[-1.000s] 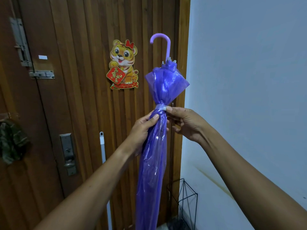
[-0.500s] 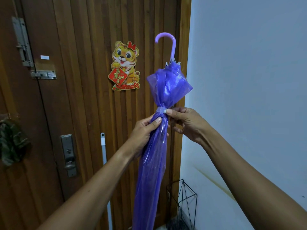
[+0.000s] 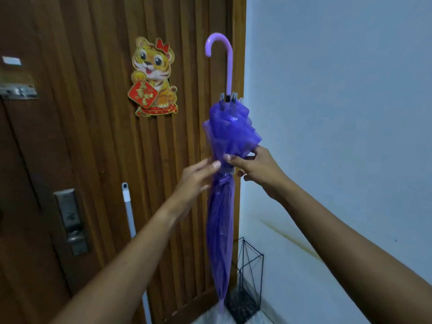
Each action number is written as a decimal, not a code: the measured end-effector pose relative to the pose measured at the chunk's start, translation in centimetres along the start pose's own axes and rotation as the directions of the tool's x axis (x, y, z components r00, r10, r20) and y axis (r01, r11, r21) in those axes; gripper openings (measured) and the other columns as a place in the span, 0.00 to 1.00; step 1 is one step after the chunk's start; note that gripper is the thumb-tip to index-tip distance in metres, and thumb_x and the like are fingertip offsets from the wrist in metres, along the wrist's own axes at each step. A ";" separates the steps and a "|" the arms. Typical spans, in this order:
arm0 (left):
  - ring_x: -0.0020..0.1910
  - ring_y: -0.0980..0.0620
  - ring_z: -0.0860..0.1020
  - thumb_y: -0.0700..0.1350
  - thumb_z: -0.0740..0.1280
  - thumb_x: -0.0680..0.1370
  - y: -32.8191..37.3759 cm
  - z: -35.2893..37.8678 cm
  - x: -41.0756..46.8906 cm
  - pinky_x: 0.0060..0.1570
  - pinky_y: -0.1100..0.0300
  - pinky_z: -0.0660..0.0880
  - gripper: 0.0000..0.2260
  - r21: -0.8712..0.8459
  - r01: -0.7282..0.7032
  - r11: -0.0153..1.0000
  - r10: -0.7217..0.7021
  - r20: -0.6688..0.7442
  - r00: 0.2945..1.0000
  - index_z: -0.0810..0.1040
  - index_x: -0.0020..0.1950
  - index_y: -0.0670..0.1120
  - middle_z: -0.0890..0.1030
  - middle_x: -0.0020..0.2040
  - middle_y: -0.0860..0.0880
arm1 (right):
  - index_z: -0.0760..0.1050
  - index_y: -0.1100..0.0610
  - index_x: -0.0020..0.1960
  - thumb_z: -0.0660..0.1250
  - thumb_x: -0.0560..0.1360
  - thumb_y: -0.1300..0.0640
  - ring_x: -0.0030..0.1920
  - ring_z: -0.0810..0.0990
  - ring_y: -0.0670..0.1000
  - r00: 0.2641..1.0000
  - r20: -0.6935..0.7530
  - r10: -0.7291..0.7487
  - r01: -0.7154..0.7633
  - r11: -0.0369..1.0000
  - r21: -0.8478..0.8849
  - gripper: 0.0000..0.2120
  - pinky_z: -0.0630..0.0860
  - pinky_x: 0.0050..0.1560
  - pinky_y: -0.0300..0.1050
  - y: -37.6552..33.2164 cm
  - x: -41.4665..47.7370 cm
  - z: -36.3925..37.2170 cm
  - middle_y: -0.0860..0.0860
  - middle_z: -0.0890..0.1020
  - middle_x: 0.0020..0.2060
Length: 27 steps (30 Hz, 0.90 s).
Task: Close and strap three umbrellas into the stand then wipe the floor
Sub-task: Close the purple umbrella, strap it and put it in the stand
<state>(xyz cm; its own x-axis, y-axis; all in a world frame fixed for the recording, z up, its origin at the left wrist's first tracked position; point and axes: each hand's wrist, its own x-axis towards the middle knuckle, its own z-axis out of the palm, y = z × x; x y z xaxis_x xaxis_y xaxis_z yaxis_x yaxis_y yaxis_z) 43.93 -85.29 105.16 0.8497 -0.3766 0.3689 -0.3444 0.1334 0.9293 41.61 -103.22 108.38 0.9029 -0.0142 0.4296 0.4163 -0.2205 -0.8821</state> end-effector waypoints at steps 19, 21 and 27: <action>0.54 0.48 0.84 0.46 0.69 0.80 -23.0 4.0 25.9 0.54 0.54 0.80 0.12 0.156 0.194 0.969 -0.181 -0.092 0.979 0.81 0.61 0.42 0.85 0.55 0.45 | 0.80 0.53 0.60 0.81 0.64 0.63 0.53 0.84 0.50 0.979 -0.060 0.193 -0.199 0.973 -0.121 0.25 0.83 0.56 0.52 30.6 18.1 -9.3 0.49 0.85 0.52; 0.53 0.45 0.84 0.44 0.69 0.79 -28.6 4.2 29.8 0.55 0.51 0.79 0.11 0.145 0.273 0.951 -0.259 -0.107 0.960 0.82 0.59 0.41 0.85 0.54 0.42 | 0.79 0.53 0.62 0.81 0.65 0.63 0.54 0.84 0.47 0.960 -0.005 0.278 -0.278 0.958 -0.076 0.27 0.82 0.56 0.45 36.1 20.8 -10.5 0.48 0.85 0.54; 0.51 0.34 0.83 0.51 0.73 0.75 -48.0 3.2 37.3 0.57 0.38 0.78 0.18 0.154 0.549 0.822 -0.535 -0.123 0.836 0.83 0.50 0.35 0.84 0.48 0.33 | 0.78 0.59 0.65 0.82 0.66 0.64 0.53 0.84 0.47 0.853 0.035 0.520 -0.521 0.853 0.022 0.29 0.79 0.48 0.34 54.2 26.2 -10.8 0.52 0.85 0.55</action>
<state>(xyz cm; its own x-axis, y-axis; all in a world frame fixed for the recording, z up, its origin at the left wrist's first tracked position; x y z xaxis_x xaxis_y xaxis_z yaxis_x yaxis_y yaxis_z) 90.88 -108.72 74.22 0.9436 -0.2735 -0.1867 0.1218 -0.2378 0.9636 86.65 -126.03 73.89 0.9908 -0.0925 -0.0990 -0.1128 -0.1590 -0.9808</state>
